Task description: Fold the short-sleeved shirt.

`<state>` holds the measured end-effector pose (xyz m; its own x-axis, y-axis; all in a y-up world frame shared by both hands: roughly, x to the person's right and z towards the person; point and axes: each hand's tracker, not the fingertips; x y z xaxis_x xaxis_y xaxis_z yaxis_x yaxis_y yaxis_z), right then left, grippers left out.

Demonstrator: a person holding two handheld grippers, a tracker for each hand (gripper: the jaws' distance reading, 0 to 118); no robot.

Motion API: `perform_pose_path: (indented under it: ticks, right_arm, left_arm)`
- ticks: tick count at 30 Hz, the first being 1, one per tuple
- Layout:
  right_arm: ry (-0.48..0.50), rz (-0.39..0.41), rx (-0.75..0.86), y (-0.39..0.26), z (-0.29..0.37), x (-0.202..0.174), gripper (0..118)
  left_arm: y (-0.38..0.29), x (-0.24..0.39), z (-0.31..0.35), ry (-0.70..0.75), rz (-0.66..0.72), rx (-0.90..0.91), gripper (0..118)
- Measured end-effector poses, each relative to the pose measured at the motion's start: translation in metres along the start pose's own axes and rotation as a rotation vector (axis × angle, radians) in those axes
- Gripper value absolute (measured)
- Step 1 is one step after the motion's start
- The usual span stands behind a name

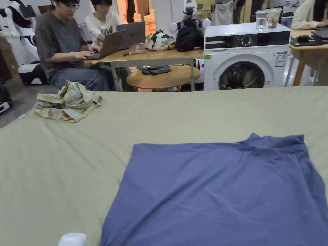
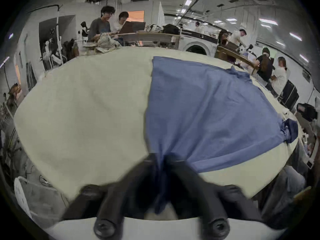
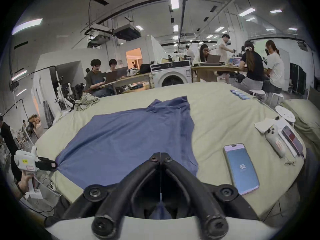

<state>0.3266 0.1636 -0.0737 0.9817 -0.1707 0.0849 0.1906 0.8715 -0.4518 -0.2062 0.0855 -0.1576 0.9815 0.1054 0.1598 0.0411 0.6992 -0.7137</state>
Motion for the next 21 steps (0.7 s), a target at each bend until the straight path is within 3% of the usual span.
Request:
perform_pose_path:
  ticks: [4,5,6,7,8,13,15,17,18,19,20,21]
  right_arm:
    - [-0.059,-0.039,-0.049,-0.012,0.016,0.016,0]
    - [-0.065,-0.048,-0.080,-0.018,0.016,0.023,8]
    - [-0.065,-0.057,-0.123,-0.024,0.018,0.027,33]
    - [-0.078,-0.068,-0.138,-0.032,0.021,0.028,72]
    - [-0.077,-0.079,-0.145,-0.040,0.022,0.027,84]
    - [-0.060,-0.118,-0.215,-0.066,0.005,0.021,81]
    - [-0.094,-0.159,-0.268,-0.067,-0.012,0.025,81]
    - [-0.058,-0.214,-0.288,-0.068,-0.023,0.031,78]
    - [-0.017,-0.240,-0.300,-0.069,-0.028,0.033,64]
    - [-0.026,-0.246,-0.295,-0.069,-0.030,0.031,30]
    - [-0.017,-0.245,-0.288,-0.068,-0.031,0.030,12]
    - [-0.019,-0.231,-0.290,-0.067,-0.030,0.031,8]
  left_arm:
    - [-0.003,0.022,-0.006,0.055,-0.134,-0.029,0]
    - [-0.002,0.024,-0.006,0.063,-0.151,-0.039,0]
    - [0.001,0.026,-0.006,0.067,-0.158,-0.047,0]
    - [0.002,0.032,-0.003,0.070,-0.158,-0.046,0]
    - [0.001,0.033,-0.004,0.073,-0.160,-0.049,0]
    - [0.002,0.038,0.000,0.075,-0.167,-0.045,0]
    - [0.003,0.037,0.002,0.069,-0.156,-0.045,0]
    - [0.002,0.037,0.004,0.061,-0.142,-0.040,0]
    - [0.001,0.038,0.005,0.059,-0.133,-0.034,0]
    - [-0.001,0.033,0.004,0.056,-0.120,-0.027,0]
    - [-0.001,0.033,0.005,0.055,-0.112,-0.023,0]
    - [-0.001,0.033,0.005,0.053,-0.106,-0.021,0]
